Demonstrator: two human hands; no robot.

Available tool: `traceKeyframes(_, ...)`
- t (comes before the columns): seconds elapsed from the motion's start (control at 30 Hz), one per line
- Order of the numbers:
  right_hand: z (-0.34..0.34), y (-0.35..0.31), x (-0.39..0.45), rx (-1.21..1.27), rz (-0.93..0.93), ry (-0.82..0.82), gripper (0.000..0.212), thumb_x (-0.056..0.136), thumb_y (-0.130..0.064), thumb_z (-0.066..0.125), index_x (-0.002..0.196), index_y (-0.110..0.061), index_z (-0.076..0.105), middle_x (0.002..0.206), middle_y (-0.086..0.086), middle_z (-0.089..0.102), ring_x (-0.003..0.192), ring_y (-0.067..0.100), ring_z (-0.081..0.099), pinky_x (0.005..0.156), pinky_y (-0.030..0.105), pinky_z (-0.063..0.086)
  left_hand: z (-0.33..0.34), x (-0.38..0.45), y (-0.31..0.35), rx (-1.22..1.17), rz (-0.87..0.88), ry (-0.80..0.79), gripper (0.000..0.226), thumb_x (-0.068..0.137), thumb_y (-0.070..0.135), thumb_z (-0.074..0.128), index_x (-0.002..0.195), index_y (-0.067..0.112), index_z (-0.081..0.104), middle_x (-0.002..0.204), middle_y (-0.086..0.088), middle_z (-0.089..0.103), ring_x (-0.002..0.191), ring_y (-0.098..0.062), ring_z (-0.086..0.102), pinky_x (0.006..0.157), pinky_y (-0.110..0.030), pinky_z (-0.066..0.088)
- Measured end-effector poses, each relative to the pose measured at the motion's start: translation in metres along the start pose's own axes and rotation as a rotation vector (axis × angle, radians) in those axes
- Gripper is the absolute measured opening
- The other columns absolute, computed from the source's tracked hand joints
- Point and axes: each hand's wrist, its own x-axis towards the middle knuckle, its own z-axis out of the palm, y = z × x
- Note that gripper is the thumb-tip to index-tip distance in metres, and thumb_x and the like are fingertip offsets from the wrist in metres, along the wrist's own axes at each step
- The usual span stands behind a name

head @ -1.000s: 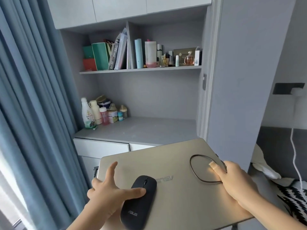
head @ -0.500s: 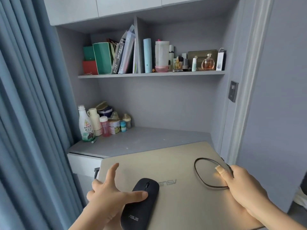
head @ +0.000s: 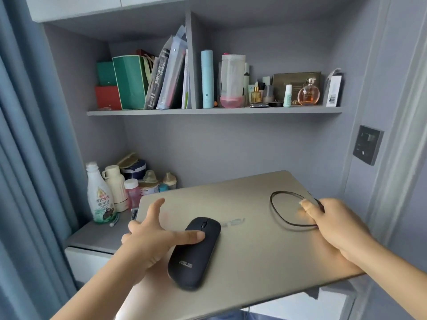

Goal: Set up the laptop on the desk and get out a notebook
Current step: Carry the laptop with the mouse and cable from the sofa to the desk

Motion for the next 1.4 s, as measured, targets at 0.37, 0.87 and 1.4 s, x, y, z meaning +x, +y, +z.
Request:
traceKeyframes(0.37, 0.059, -0.040, 0.073, -0.003, 0.125, 0.101, 0.053, 0.087, -0.062, 0.042, 0.081, -0.014, 0.063, 0.073, 0.004, 0.067, 0.070, 0.028, 0.060, 0.067, 0.034, 0.047, -0.017, 0.150, 0.019, 0.056, 0.044, -0.128, 0.138, 0.013, 0.065, 0.077, 0.136, 0.059, 0.016, 0.151, -0.008, 0.014, 0.140, -0.034, 0.019, 0.114, -0.052, 0.025)
traceKeyframes(0.87, 0.094, -0.042, 0.191, 0.082, 0.235, 0.191, 0.065, 0.075, -0.071, 0.038, 0.079, -0.011, 0.061, 0.087, 0.004, 0.074, 0.075, 0.032, 0.065, 0.076, 0.044, 0.053, 0.017, 0.302, 0.072, 0.175, 0.142, -0.192, 0.138, 0.012, 0.069, 0.073, 0.137, 0.055, 0.017, 0.151, -0.011, 0.018, 0.141, -0.035, 0.017, 0.115, -0.053, 0.023)
traceKeyframes(1.4, 0.109, -0.024, 0.284, 0.103, 0.216, 0.296, 0.051, 0.088, -0.055, 0.049, 0.067, -0.010, 0.055, 0.061, 0.008, 0.057, 0.063, 0.034, 0.052, 0.060, 0.037, 0.040, 0.074, 0.398, 0.101, 0.162, 0.192, -0.231, 0.141, 0.013, 0.070, 0.071, 0.140, 0.052, 0.014, 0.151, -0.013, 0.017, 0.140, -0.034, 0.019, 0.116, -0.050, 0.023)
